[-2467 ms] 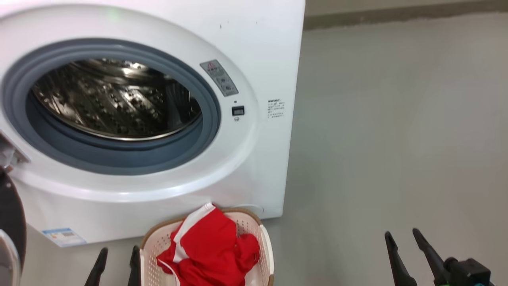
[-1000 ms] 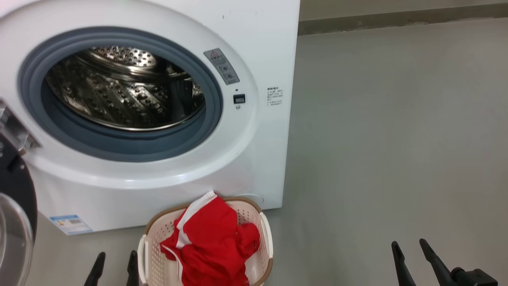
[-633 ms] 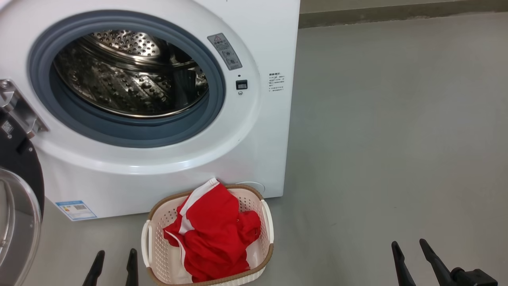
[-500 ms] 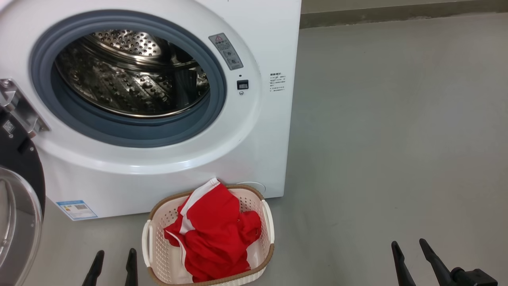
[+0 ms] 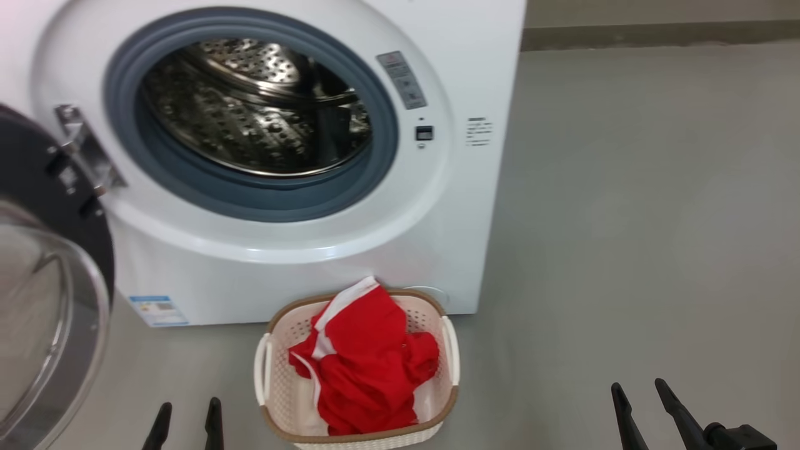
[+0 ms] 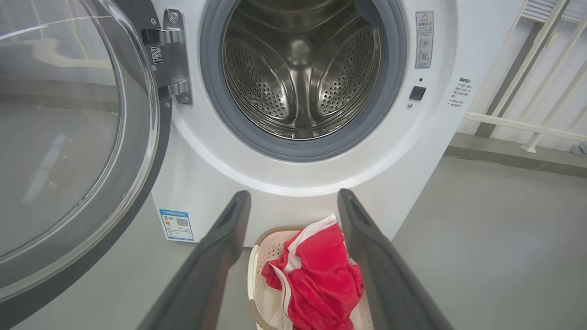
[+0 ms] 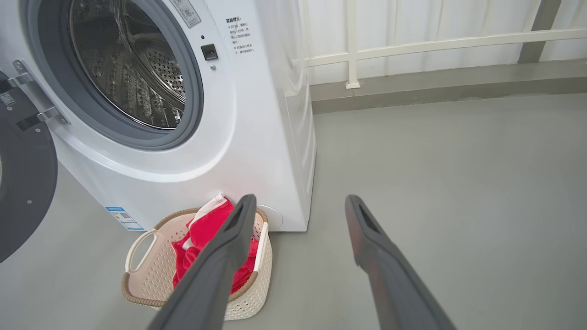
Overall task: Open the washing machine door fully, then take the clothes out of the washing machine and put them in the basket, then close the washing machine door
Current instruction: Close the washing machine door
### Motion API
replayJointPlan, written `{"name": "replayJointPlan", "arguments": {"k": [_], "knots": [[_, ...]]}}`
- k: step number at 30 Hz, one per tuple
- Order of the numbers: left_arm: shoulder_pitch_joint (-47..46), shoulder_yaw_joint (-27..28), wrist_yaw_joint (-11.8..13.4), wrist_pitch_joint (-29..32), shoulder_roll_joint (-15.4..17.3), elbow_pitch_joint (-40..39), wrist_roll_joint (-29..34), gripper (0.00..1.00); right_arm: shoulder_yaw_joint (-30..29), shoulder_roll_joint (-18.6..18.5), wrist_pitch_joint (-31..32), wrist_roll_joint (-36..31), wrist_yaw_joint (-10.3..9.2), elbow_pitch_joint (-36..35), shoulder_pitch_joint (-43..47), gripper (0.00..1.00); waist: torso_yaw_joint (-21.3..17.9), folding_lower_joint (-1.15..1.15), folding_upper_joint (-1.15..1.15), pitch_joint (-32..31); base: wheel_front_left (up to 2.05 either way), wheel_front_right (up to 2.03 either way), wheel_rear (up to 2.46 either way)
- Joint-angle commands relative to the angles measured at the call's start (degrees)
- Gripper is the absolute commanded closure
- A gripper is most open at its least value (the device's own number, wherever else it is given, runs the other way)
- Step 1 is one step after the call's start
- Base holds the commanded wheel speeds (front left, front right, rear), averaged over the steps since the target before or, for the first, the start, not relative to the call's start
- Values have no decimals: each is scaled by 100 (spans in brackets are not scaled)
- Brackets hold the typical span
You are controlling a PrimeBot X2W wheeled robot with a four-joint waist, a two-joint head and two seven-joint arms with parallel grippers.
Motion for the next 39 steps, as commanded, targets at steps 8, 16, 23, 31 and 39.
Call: {"name": "replayJointPlan", "arguments": {"k": [8,16,23,31,39], "knots": [[-21,-52,245,-27,52,-64,-272,0,349,-140,-37,62,36,-48,-141,0,1037,0,0,-92,0,0,0],[103,-156,398,-27,52,4,-380,0,584,-199,-37,81,36,16,-169,0,1872,0,0,-188,0,0,0],[224,-88,589,-27,52,-129,-553,0,1103,-329,-37,114,36,127,-514,0,2270,0,0,-90,0,0,0],[359,-112,881,-27,52,-393,-899,0,1705,-557,-37,278,36,390,-1060,0,2440,0,0,109,0,0,0],[429,-144,1010,-27,52,-525,-1053,0,1961,-631,-37,389,36,529,-1321,0,2476,0,0,148,0,0,0]]}}
